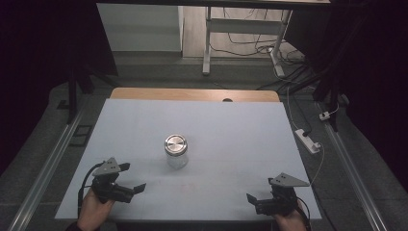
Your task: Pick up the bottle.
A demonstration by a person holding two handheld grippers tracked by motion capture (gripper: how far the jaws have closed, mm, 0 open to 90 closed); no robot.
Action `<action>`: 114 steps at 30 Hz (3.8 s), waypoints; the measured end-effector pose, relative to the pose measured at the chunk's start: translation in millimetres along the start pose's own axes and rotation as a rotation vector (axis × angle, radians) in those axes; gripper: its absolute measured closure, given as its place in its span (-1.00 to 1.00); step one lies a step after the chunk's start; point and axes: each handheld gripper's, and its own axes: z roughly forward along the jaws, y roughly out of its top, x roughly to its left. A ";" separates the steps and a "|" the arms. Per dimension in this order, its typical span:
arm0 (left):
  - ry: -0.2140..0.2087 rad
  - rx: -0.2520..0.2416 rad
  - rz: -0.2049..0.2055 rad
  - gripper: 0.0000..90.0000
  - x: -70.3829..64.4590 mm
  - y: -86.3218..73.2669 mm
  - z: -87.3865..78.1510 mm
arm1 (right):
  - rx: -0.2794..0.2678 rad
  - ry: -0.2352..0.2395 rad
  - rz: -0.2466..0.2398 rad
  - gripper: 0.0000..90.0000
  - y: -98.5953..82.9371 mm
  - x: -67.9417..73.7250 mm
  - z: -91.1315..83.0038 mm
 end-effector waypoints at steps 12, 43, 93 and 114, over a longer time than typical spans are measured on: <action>-0.022 -0.020 0.057 -1.00 3.6 17.1 22.0 | 0.005 0.001 0.000 -1.00 0.2 0.4 0.4; -0.022 0.045 0.128 -1.00 10.2 67.0 100.3 | 0.006 0.009 -0.003 -1.00 0.5 -0.4 1.2; -0.030 0.039 0.209 -0.65 -13.8 103.5 103.0 | -0.004 0.006 -0.014 -1.00 -0.7 0.5 -0.6; -0.117 0.059 0.321 -0.66 -61.8 119.7 89.9 | -0.001 0.003 -0.013 -1.00 -0.5 0.8 -0.3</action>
